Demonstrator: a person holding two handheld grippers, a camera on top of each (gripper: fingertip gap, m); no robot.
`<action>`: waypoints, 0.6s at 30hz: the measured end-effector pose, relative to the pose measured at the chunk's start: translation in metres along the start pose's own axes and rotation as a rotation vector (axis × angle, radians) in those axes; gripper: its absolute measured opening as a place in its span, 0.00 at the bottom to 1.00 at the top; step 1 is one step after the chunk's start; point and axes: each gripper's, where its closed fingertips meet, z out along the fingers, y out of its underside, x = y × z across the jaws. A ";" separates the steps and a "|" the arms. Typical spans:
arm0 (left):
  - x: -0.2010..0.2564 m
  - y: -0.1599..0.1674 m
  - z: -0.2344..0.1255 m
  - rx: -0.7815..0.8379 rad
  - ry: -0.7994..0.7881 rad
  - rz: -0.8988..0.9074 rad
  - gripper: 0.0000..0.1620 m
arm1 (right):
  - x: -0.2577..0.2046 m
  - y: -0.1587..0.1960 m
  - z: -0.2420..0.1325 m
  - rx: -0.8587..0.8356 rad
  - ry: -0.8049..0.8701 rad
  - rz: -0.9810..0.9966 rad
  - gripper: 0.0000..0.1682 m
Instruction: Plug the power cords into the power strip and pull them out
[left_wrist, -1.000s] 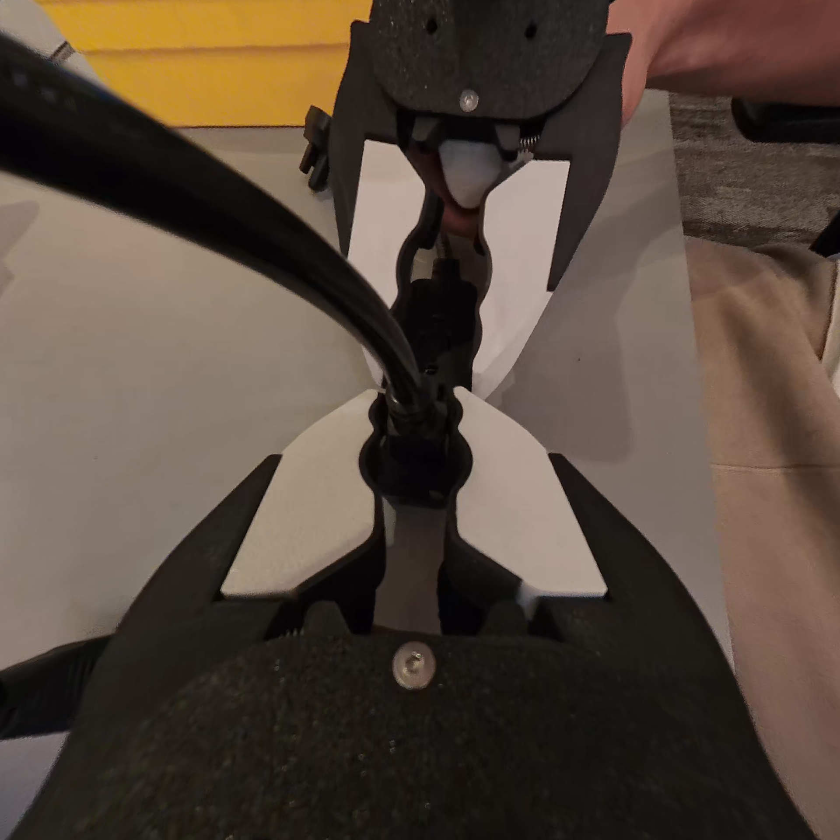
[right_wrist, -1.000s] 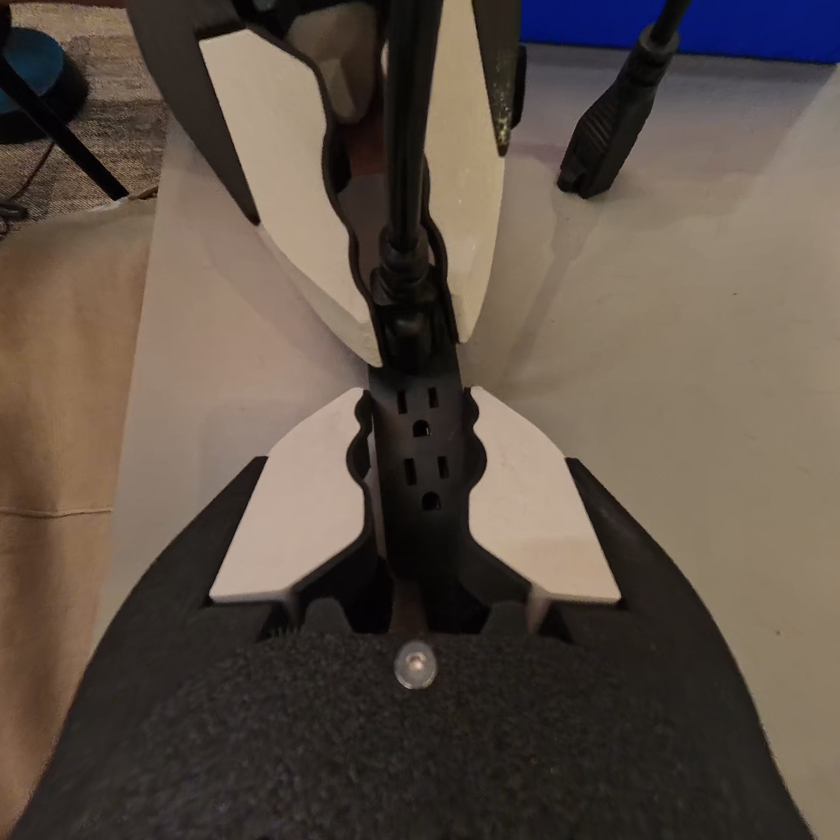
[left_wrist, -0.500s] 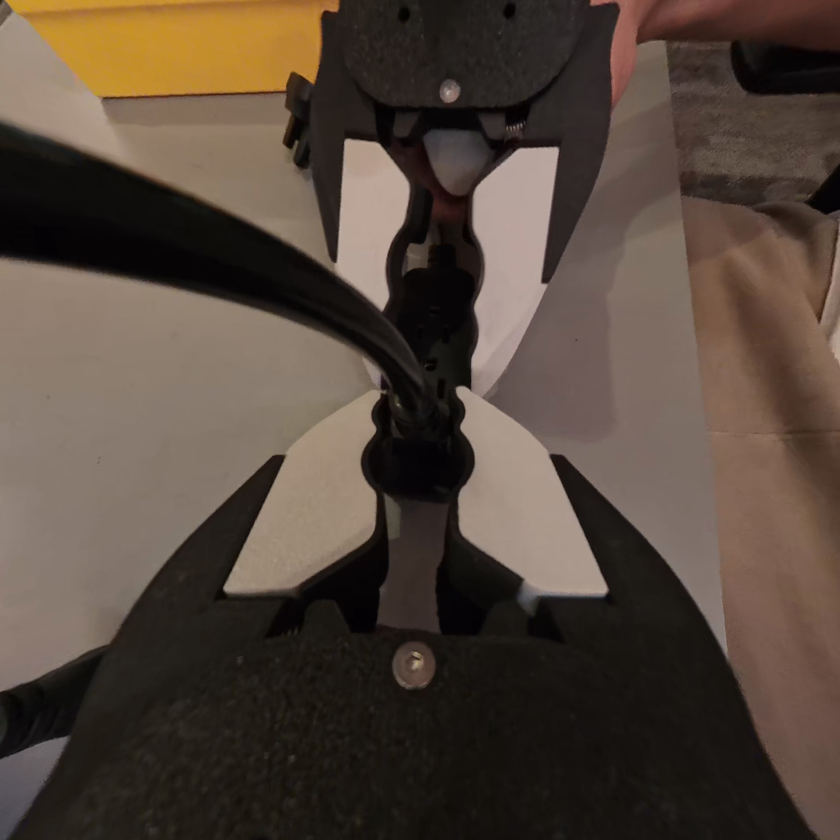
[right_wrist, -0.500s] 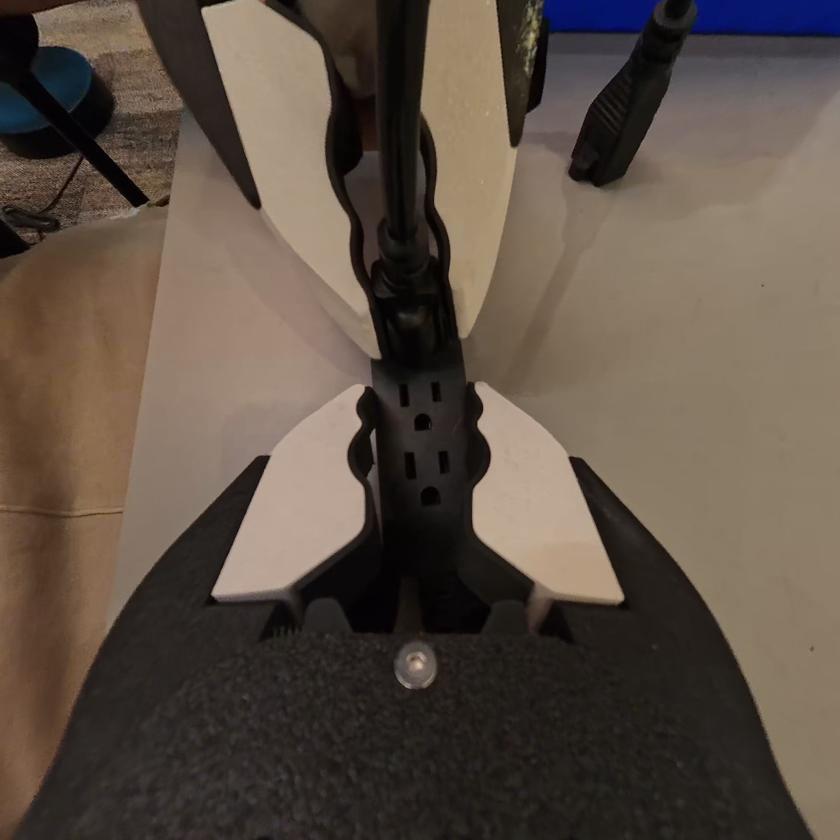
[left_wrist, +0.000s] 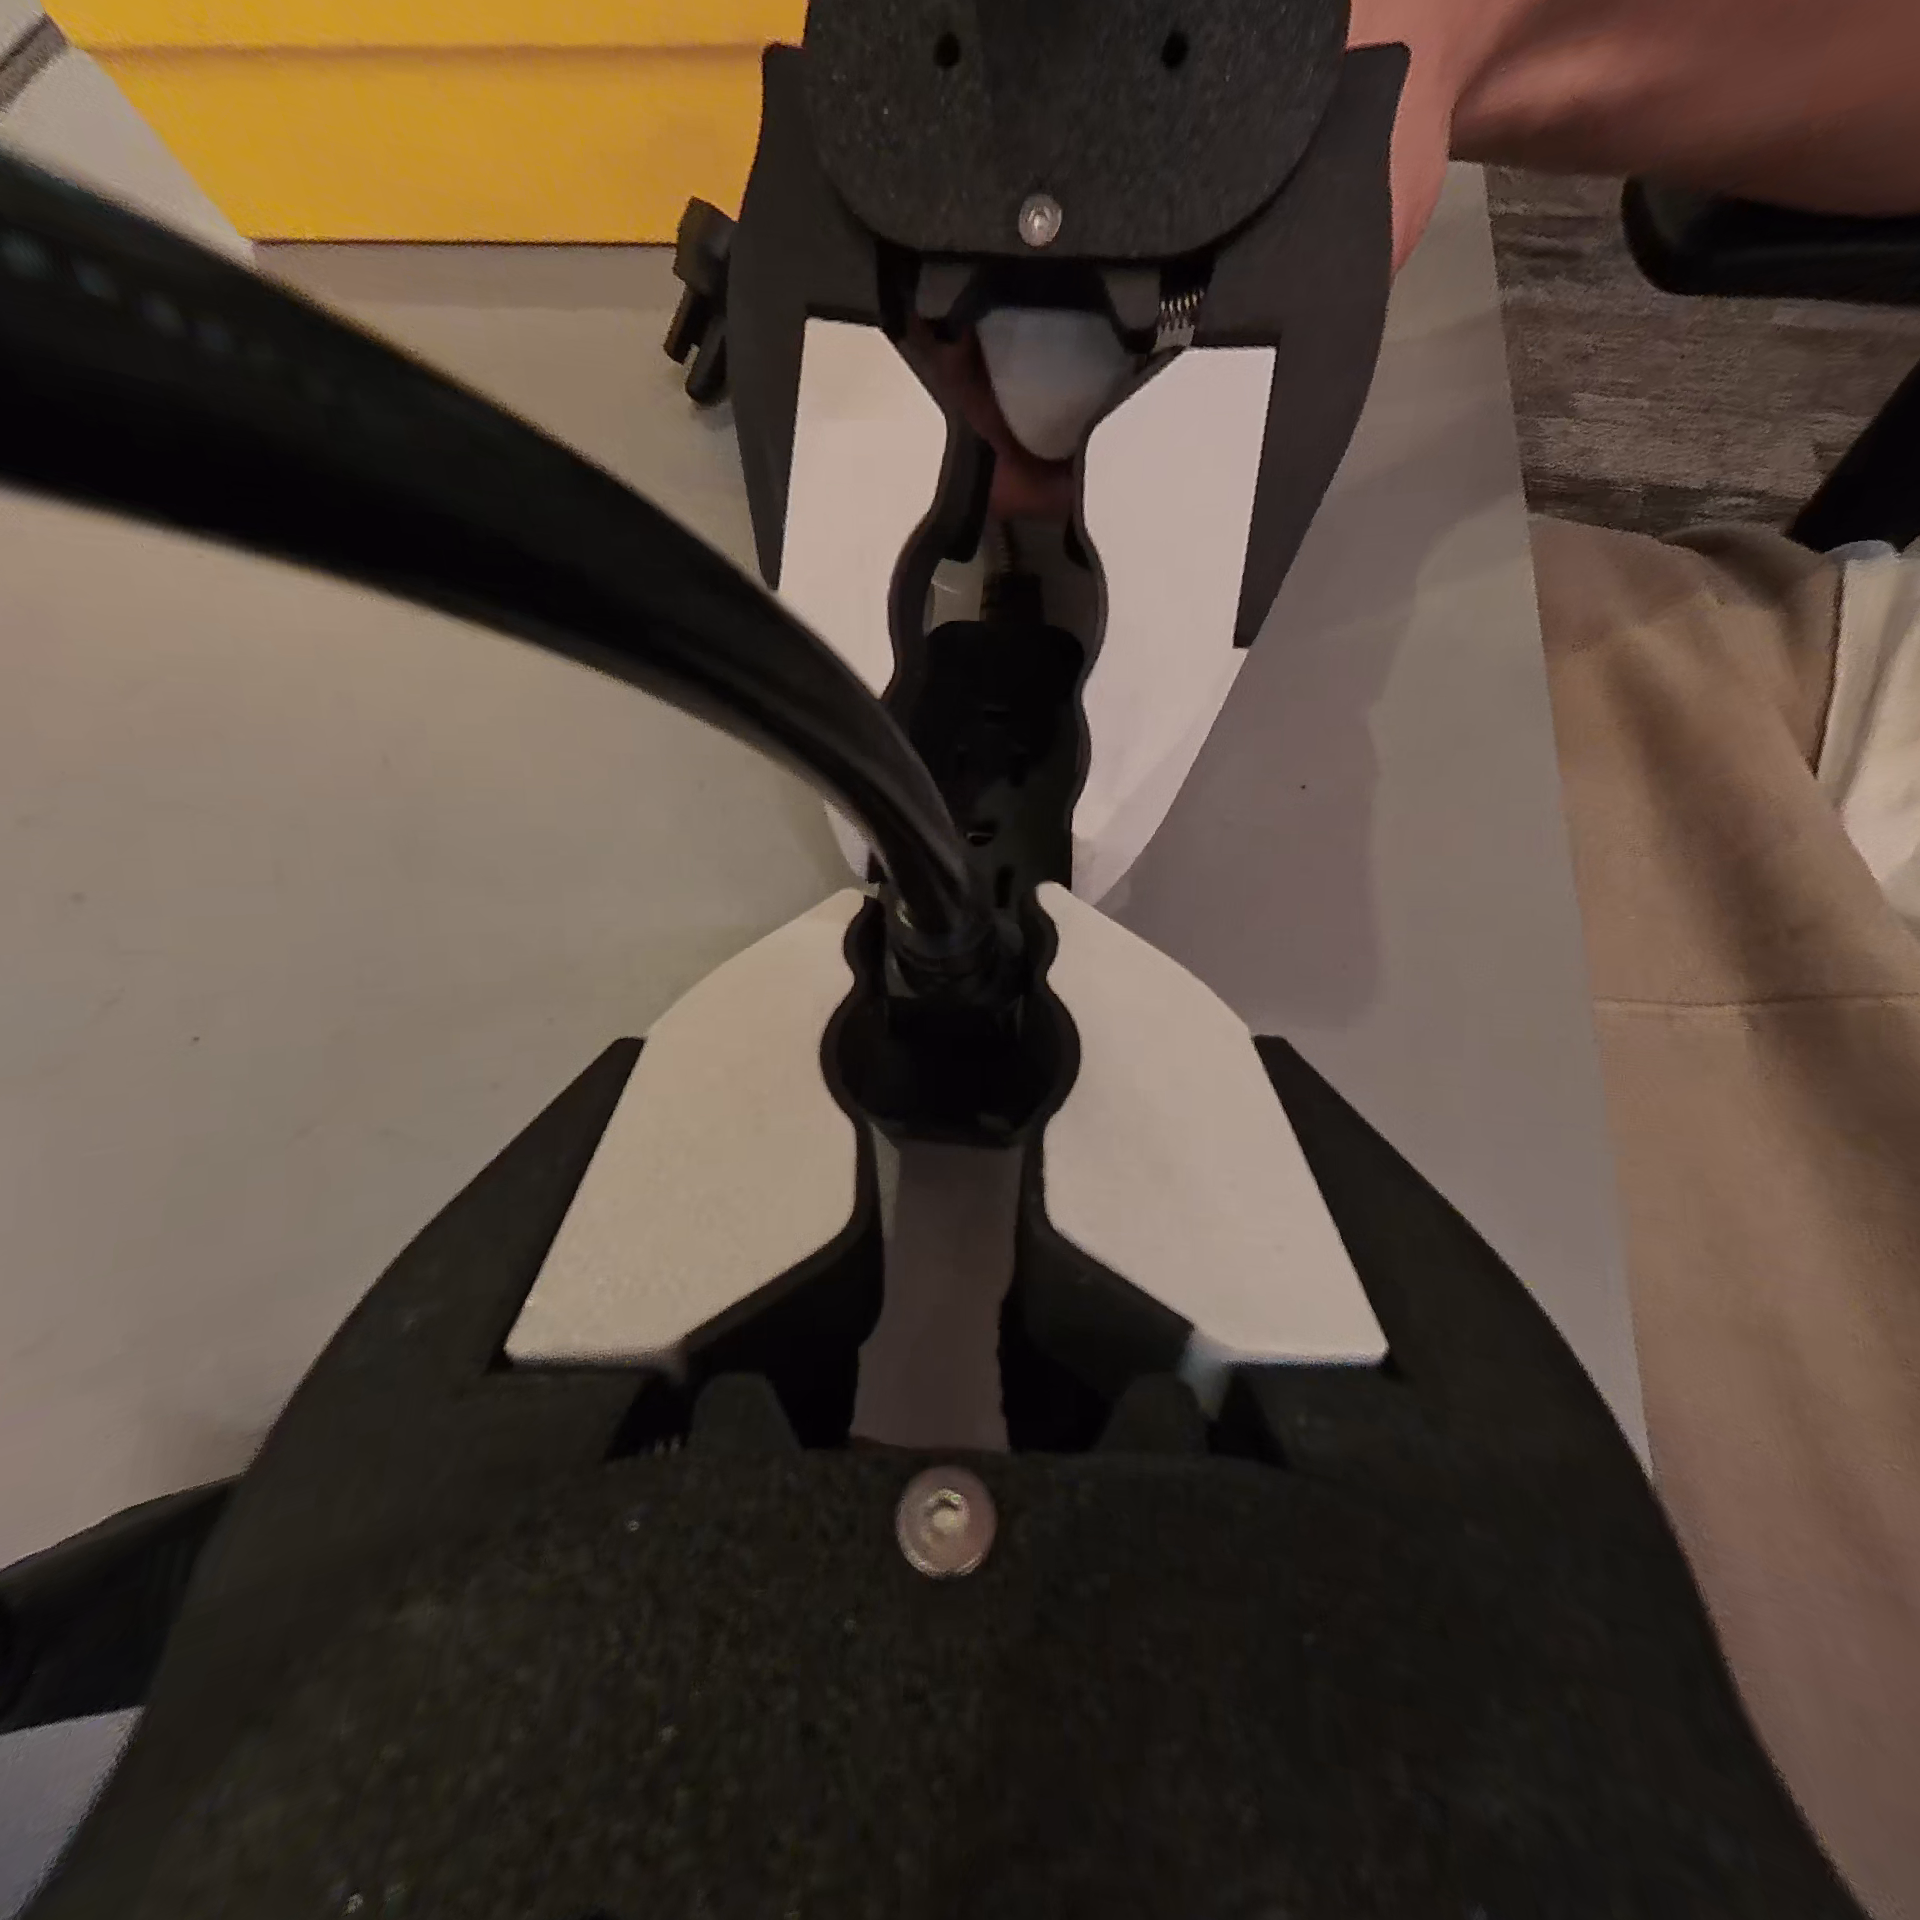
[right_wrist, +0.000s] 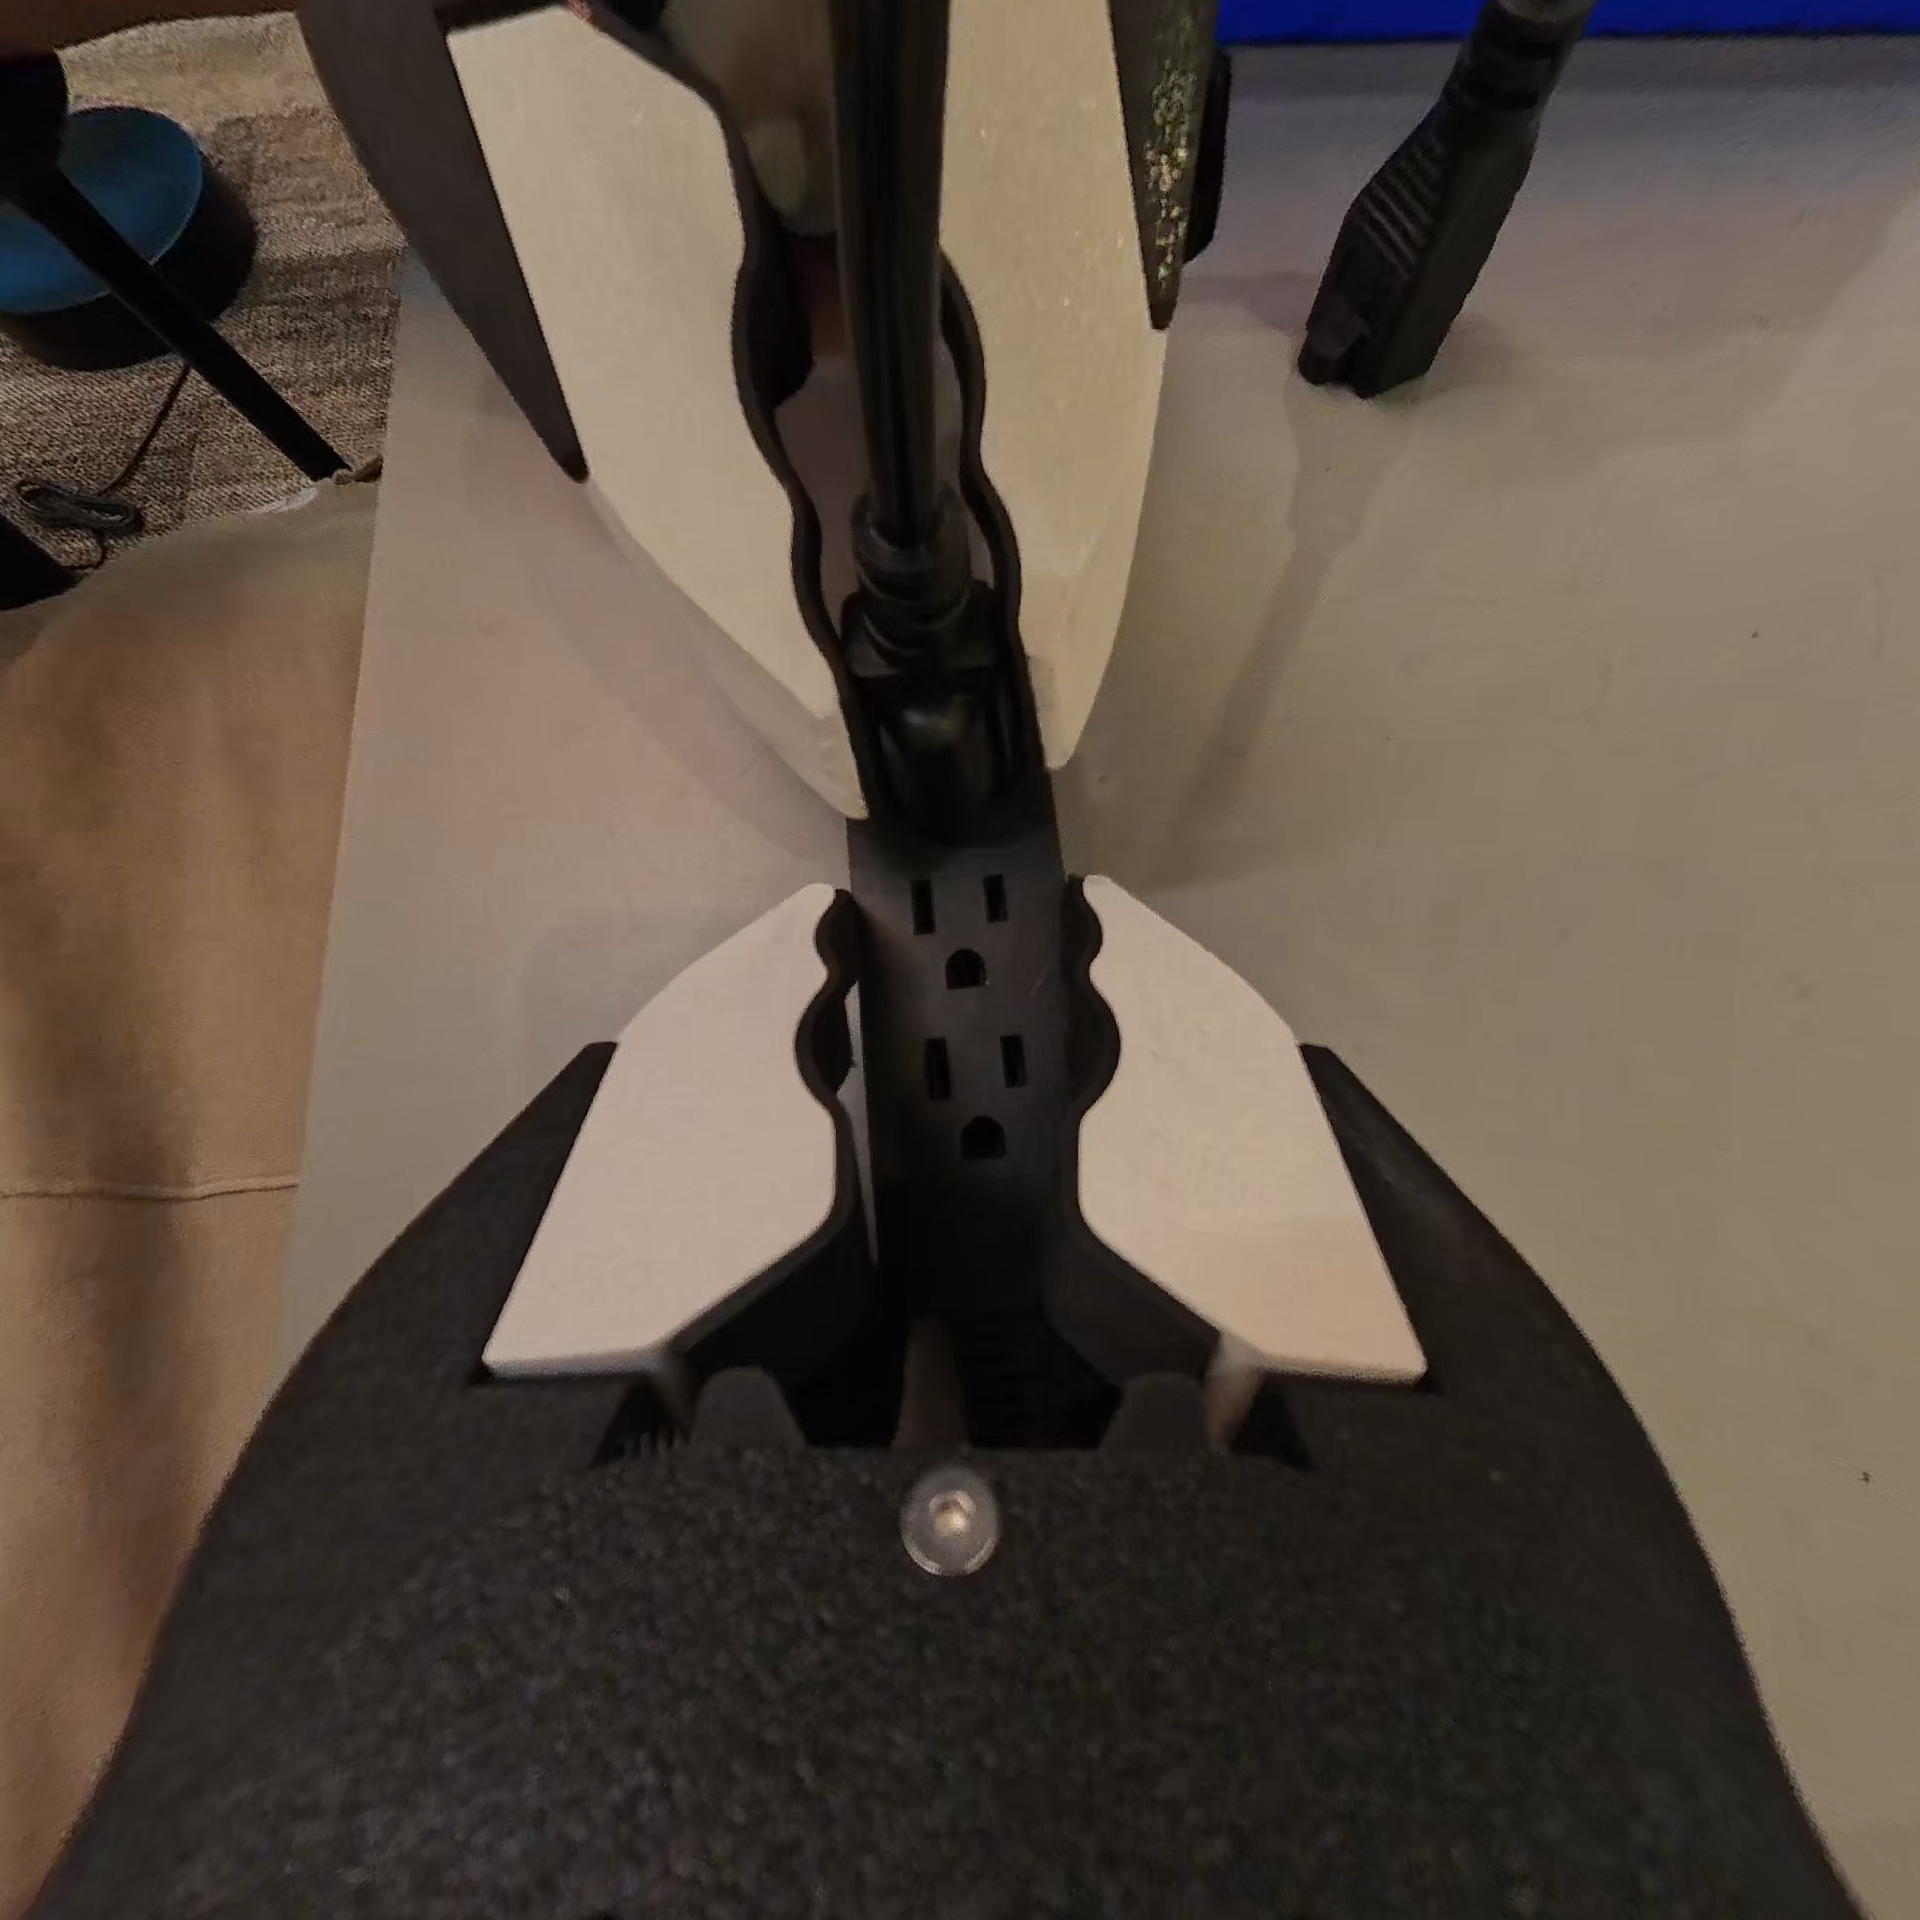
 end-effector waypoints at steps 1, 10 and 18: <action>0.000 0.000 0.000 0.005 -0.009 0.003 0.15 | 0.000 0.000 0.000 0.009 0.004 -0.001 0.23; 0.000 0.006 0.003 -0.042 -0.031 0.031 0.15 | -0.001 0.001 0.000 0.027 -0.001 0.001 0.23; 0.005 0.006 0.002 -0.060 -0.008 0.027 0.15 | -0.006 0.002 0.000 0.026 0.001 -0.035 0.24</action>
